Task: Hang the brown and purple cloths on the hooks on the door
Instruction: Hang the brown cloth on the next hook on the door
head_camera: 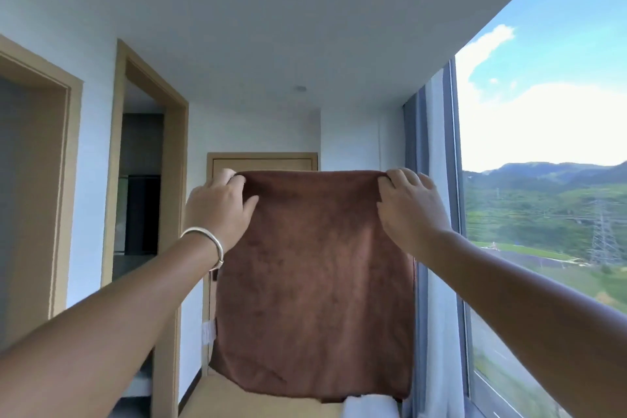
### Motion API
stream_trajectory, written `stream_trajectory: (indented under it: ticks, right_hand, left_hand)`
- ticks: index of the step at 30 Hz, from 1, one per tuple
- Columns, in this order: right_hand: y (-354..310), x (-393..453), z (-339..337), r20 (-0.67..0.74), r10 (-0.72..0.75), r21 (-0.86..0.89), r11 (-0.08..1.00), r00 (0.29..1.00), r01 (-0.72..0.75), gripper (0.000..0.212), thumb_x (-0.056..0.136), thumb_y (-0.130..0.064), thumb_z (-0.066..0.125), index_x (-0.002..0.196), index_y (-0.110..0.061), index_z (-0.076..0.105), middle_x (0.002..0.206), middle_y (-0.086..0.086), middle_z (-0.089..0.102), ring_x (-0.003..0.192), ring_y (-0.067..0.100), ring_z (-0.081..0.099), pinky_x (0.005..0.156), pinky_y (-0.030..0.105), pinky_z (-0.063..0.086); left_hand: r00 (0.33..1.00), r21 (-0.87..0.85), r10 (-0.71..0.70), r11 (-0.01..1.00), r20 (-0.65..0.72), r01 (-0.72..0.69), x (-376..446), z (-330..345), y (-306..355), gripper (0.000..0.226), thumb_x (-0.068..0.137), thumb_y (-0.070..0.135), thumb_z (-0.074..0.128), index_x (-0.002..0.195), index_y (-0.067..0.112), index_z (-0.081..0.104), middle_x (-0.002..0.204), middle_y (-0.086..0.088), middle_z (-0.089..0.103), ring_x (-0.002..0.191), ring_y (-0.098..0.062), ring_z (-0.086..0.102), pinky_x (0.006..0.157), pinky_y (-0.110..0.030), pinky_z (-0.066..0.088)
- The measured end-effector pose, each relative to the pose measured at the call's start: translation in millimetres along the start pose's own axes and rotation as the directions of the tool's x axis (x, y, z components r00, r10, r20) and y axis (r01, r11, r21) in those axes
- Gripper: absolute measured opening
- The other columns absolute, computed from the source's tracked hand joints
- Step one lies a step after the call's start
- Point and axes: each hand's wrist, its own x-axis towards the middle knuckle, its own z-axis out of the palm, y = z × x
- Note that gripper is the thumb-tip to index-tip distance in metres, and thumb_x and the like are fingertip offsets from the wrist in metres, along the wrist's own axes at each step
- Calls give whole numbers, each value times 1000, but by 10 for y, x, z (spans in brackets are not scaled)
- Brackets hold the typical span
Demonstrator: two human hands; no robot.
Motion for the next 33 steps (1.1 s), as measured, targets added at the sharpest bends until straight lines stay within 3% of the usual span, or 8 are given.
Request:
stream_trajectory:
  ticks: [7, 13, 17, 22, 29, 33]
  right_hand:
    - [138, -439, 311, 65, 3, 77, 997, 998, -8, 16, 86, 2, 49, 94, -8, 60, 99, 11, 59, 87, 32, 58, 76, 40, 44]
    - [236, -547, 678, 87, -40, 119, 993, 995, 29, 25, 81, 5, 53, 101, -7, 62, 102, 11, 59, 90, 32, 57, 77, 38, 44]
    - [151, -435, 1009, 99, -42, 168, 985, 994, 25, 32, 81, 8, 46, 104, -7, 62, 102, 9, 58, 92, 30, 56, 74, 36, 44]
    - [24, -274, 1610, 143, -58, 188, 982, 988, 30, 36, 81, 5, 45, 108, -12, 62, 105, 5, 58, 96, 27, 56, 71, 34, 47]
    - [-294, 298, 2495, 116, -91, 210, 976, 989, 65, 37, 82, 5, 49, 108, -15, 64, 103, 3, 60, 92, 25, 58, 68, 30, 45]
    - [-484, 633, 2937, 90, -96, 241, 968, 991, 72, 37, 84, 6, 50, 110, -15, 66, 105, 4, 62, 94, 26, 59, 74, 35, 51]
  left_hand:
    - [992, -146, -40, 988, 119, 57, -498, 311, 153, 15, 94, 19, 54, 96, 15, 68, 105, -1, 64, 89, -30, 61, 71, -39, 48]
    - [992, -98, 58, 994, 113, -47, -670, 575, 144, 21, 91, 8, 53, 101, 20, 67, 109, 5, 63, 80, -27, 63, 67, -37, 49]
    - [989, -13, 90, 996, 118, -89, -608, 899, 20, 31, 86, 0, 55, 107, 22, 62, 104, 4, 64, 70, -27, 60, 60, -27, 33]
    - [992, -7, 79, 997, 103, -79, -502, 1485, -306, 31, 86, 5, 59, 108, 26, 51, 91, 5, 65, 69, -25, 60, 56, -27, 32]
    - [985, -110, -28, 993, 172, 47, -127, 2370, -950, 14, 90, 18, 58, 96, 26, 66, 90, 6, 67, 83, -25, 61, 63, -31, 43]
    - [976, -157, -27, 986, 217, 62, 94, 2798, -1305, 13, 90, 19, 59, 95, 27, 68, 90, 8, 68, 86, -23, 61, 65, -31, 42]
